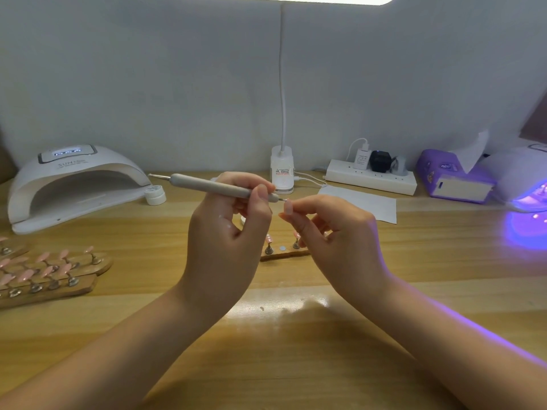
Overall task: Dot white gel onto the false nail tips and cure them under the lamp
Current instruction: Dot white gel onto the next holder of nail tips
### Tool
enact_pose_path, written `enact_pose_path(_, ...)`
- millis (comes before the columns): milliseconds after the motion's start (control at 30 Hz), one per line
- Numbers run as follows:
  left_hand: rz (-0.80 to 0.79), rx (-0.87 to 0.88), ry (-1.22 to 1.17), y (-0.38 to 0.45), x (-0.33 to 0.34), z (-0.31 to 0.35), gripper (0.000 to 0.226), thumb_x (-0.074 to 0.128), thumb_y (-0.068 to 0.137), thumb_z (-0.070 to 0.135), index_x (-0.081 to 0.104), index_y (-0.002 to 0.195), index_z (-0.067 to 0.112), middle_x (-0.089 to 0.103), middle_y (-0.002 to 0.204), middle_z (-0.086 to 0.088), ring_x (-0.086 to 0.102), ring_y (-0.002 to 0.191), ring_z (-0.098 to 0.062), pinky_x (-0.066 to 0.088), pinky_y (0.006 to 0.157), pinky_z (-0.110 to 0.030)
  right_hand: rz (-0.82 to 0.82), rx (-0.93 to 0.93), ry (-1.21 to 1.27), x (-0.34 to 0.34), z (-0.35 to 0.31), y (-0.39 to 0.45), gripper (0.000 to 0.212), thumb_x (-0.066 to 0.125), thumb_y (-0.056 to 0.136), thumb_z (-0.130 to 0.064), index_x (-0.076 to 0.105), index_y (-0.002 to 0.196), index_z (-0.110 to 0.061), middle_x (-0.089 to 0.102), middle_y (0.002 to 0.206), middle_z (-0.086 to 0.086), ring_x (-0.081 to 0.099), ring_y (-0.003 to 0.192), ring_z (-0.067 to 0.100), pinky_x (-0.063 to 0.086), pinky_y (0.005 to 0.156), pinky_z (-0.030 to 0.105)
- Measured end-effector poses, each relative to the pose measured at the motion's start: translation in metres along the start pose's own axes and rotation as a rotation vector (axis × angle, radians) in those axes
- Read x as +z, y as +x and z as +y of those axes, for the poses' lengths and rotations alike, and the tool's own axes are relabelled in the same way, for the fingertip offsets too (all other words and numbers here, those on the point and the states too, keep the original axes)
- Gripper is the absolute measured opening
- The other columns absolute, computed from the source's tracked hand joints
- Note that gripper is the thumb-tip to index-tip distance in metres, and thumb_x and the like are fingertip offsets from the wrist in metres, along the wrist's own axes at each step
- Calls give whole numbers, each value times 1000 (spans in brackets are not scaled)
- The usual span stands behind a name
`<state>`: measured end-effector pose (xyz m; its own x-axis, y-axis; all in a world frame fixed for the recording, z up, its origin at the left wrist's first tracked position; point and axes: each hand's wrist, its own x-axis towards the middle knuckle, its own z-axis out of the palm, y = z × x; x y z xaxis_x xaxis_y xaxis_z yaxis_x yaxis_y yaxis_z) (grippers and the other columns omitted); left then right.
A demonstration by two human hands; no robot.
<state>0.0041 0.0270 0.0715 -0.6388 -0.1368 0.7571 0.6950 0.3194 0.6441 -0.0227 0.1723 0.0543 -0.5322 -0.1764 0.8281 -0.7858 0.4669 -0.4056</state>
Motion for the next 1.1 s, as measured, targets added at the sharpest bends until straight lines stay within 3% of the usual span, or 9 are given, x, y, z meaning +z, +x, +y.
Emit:
enact_pose_path(333, -9, -22, 8, -1, 0, -1, 12, 50, 93, 15, 62, 91, 12, 60, 76, 3, 58, 70, -8, 44, 63, -12, -5, -16, -13, 0, 0, 0, 15, 66, 87, -15, 73, 97, -7, 61, 82, -11, 64, 64, 9, 53, 59, 23)
enact_pose_path(733, -5, -2, 19, -2, 0, 0, 20, 47, 91, 27, 61, 91, 12, 60, 76, 3, 59, 70, -8, 44, 62, -11, -5, -12, -13, 0, 1, 0, 14, 67, 87, -14, 73, 98, -7, 63, 81, -9, 64, 64, 11, 52, 59, 25)
enact_pose_path(1100, 33, 46, -49, 1, -2, 2, 11, 46, 95, 24, 57, 93, 24, 60, 80, 7, 59, 73, -7, 46, 68, -15, -4, 14, -20, 0, 1, 0, 14, 66, 87, -18, 73, 95, -9, 65, 79, -10, 63, 63, 10, 52, 59, 24)
